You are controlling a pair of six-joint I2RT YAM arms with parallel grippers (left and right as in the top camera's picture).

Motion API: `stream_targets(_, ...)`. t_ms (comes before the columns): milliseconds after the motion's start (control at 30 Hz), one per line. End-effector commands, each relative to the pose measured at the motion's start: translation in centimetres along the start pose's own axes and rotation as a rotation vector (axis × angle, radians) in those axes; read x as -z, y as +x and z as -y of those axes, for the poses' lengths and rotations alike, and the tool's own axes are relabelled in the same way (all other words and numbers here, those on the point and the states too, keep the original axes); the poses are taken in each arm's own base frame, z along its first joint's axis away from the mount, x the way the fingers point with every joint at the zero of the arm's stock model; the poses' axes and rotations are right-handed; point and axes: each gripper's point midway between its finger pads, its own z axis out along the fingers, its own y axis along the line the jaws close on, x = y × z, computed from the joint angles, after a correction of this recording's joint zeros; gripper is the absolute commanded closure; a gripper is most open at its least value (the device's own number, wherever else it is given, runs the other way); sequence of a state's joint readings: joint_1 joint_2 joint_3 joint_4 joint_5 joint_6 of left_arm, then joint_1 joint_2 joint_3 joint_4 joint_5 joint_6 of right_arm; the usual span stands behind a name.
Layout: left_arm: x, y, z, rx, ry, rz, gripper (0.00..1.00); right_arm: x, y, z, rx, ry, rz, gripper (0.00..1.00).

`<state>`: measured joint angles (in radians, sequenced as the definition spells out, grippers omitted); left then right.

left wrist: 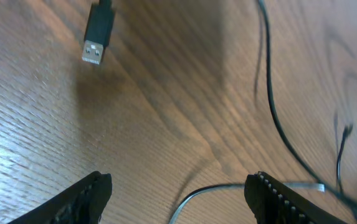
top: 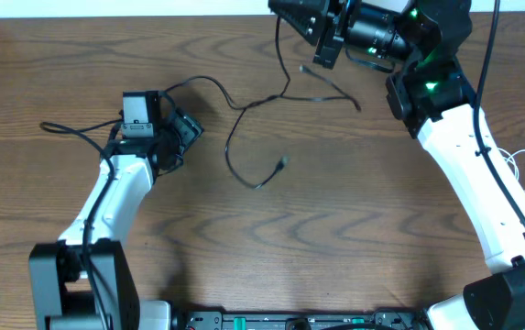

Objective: Untangle cables

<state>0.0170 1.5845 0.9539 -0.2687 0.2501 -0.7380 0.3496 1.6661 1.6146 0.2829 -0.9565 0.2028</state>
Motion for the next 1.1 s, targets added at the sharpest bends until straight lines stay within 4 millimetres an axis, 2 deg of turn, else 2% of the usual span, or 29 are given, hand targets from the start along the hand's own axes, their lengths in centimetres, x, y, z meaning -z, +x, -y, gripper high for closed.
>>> stream_targets(0, -1.6, 0.7, -0.8, 0.087, -0.014, -0.042, 0.26, 0.2, -1.4, -1.9, 0.019, -0.059, 0.011, 0.99)
stream_targets(67, -2.2, 0.9, -0.4, 0.125, 0.010, -0.060, 0.26, 0.2, -1.4, -2.1, 0.017, -0.071, 0.009, 0.99)
stream_targets(200, -3.4, 1.2, 1.7, 0.167, 0.126, -0.115, 0.27, -0.4, -1.0, -3.1, 0.004, -0.105, -0.001, 0.99)
stream_targets(300, -4.3, 0.8, 2.9, 0.171, 0.195, -0.117, 0.28, -0.8, -0.9, -3.7, 0.001, -0.121, -0.003, 0.99)
stream_targets(400, -5.2, 0.0, 3.6, 0.169, 0.234, -0.091, 0.31, -1.0, -0.9, -4.0, 0.000, -0.127, -0.003, 0.99)
stream_targets(633, -6.7, 0.8, 4.5, 0.146, 0.280, -0.119, 0.31, -1.0, -0.4, -3.9, -0.023, -0.125, -0.019, 0.99)
stream_targets(800, -7.9, 2.2, 6.1, 0.124, 0.347, -0.161, 0.32, -1.0, -0.4, -3.9, -0.026, -0.125, -0.020, 0.99)
stream_targets(1000, -7.6, 4.6, 7.8, 0.110, 0.411, -0.262, 0.32, -0.9, -0.3, -4.2, -0.026, -0.142, -0.024, 0.99)
stream_targets(1067, -7.4, 5.1, 8.1, 0.116, 0.427, -0.293, 0.36, -0.9, -0.3, -4.2, -0.026, -0.142, -0.024, 0.99)
